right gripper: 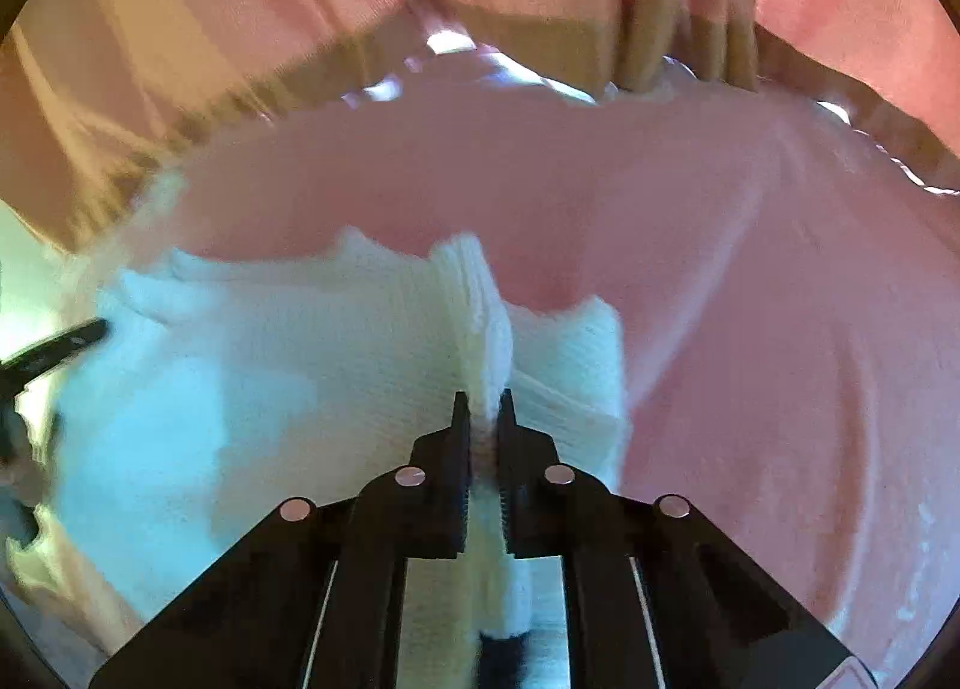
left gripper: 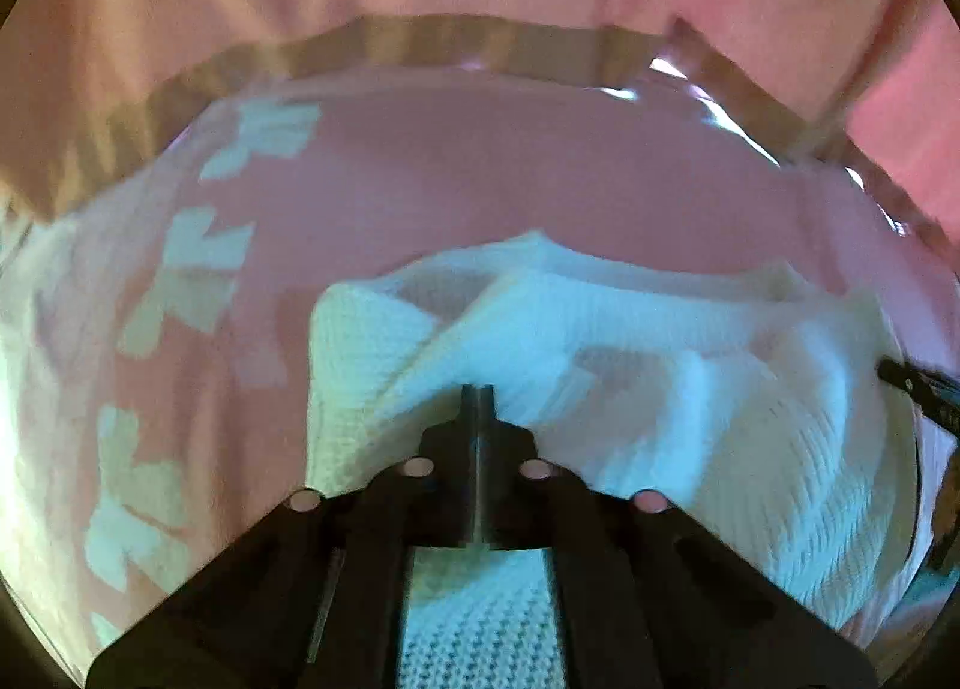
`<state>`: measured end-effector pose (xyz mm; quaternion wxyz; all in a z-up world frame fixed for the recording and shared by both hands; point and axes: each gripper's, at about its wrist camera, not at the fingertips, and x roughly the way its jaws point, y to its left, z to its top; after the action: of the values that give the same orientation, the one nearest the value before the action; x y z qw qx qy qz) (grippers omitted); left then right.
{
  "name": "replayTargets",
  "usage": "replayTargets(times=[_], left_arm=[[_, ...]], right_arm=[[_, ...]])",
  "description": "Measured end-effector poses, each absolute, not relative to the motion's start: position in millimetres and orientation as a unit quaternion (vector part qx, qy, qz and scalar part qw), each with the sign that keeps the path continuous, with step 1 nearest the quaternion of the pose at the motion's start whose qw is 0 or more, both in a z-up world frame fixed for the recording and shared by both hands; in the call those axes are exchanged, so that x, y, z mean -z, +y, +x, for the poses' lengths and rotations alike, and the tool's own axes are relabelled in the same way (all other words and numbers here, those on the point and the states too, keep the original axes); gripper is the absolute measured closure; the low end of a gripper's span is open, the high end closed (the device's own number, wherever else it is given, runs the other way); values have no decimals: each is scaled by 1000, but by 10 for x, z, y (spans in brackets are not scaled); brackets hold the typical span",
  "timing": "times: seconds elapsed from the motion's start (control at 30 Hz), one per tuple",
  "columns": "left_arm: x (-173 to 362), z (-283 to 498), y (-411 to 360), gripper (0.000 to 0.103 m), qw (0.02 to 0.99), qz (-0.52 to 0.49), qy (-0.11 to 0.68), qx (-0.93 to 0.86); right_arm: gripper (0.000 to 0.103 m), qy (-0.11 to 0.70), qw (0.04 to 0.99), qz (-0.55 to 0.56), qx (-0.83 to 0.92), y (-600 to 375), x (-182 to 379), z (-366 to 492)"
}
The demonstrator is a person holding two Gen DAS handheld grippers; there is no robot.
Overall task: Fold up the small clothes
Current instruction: 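Lift the hem with both tools and fold it over toward the collar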
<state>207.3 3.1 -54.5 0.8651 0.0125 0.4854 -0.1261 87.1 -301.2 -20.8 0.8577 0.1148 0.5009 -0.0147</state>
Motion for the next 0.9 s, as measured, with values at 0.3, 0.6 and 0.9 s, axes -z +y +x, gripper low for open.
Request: replayTargets(times=[0.3,0.6,0.9], left_arm=[[391,2341,548,103,887,-60,455,46],[435,2145,147,37,875,0,458,159],[598,2148,102,99,871,25,472,138]], right_arm=[[94,512,844,150,58,-3212,495,1062],[74,506,853,118,48,-3019,419,1042],[75,503,857,103,41,-3004,486,957]])
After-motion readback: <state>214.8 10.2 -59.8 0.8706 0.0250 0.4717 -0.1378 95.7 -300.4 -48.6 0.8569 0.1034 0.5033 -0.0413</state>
